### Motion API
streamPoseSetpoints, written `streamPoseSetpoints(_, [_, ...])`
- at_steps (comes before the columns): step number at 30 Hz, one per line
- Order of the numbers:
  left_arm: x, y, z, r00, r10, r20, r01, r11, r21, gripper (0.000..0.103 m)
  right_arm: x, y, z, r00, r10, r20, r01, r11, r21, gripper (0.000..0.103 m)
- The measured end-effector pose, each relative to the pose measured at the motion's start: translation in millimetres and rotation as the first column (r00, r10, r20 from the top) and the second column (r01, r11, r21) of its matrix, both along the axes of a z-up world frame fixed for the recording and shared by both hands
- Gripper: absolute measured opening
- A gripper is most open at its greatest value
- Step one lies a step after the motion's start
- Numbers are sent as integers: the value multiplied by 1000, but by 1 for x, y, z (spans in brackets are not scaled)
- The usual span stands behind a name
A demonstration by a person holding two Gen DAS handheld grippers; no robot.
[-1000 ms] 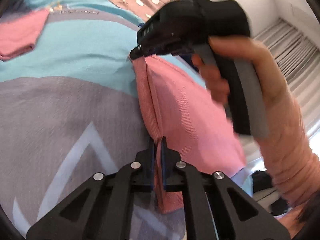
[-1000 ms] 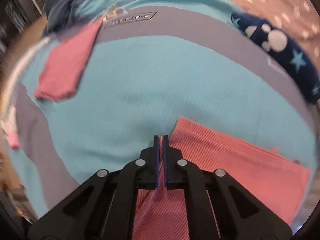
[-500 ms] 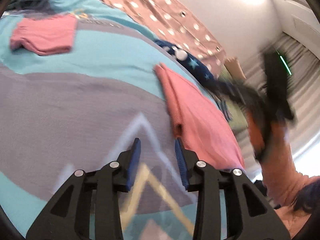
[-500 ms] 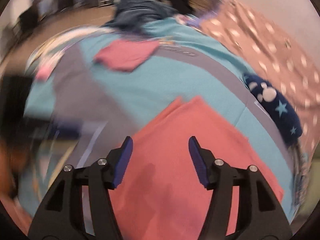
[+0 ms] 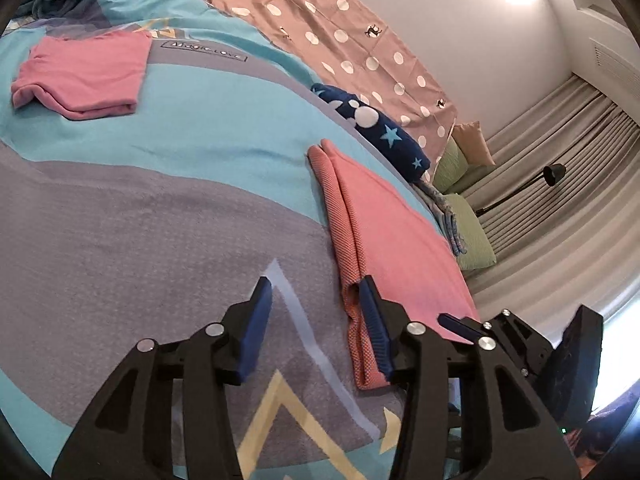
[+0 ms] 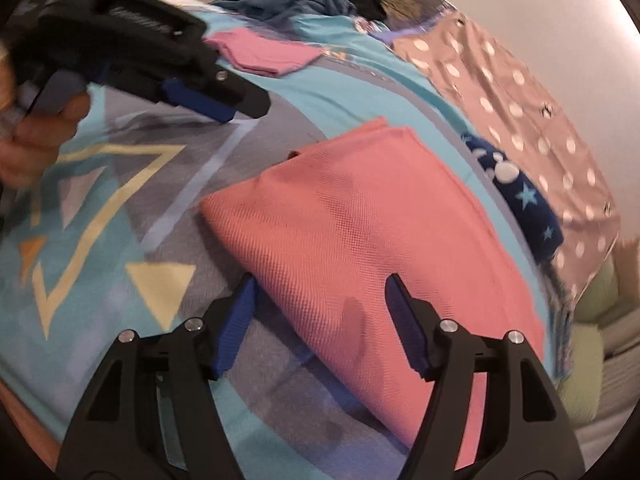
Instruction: Fold small clothes
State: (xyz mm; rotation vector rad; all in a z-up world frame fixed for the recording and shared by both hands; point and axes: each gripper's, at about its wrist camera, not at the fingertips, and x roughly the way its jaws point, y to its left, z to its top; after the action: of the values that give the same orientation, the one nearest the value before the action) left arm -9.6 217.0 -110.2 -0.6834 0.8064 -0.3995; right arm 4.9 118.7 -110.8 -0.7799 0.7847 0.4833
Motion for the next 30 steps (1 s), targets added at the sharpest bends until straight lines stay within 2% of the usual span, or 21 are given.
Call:
streamPoseSetpoints(8, [17, -3, -6, 1000, -14, -11, 13, 999, -44, 47, -5, 22, -10, 993, 26, 118, -22, 999, -31, 64])
streamPoseSetpoints(19, [35, -1, -8, 999, -39, -10, 38, 997, -71, 47, 4, 28, -12, 993, 15, 120, -15, 1000, 1, 63])
streamPoseSetpoints(21, [42, -3, -7, 998, -62, -9, 61, 996, -72, 47, 5, 29, -13, 992, 11, 124, -12, 1000, 6, 63])
streamPoseSetpoints(23, [51, -6, -7, 996, -87, -12, 86, 993, -75, 55, 5, 30, -14, 991, 10, 132, -11, 1000, 6, 62])
streamPoseSetpoints(27, [76, -17, -5, 988, -156, -15, 154, 984, -87, 57, 2, 31, -15, 989, 16, 144, -16, 1000, 1, 60])
streamPoseSetpoints(30, [99, -26, -7, 979, -203, -28, 199, 975, -102, 58, 0, 31, -16, 990, 19, 140, -20, 1000, 6, 55])
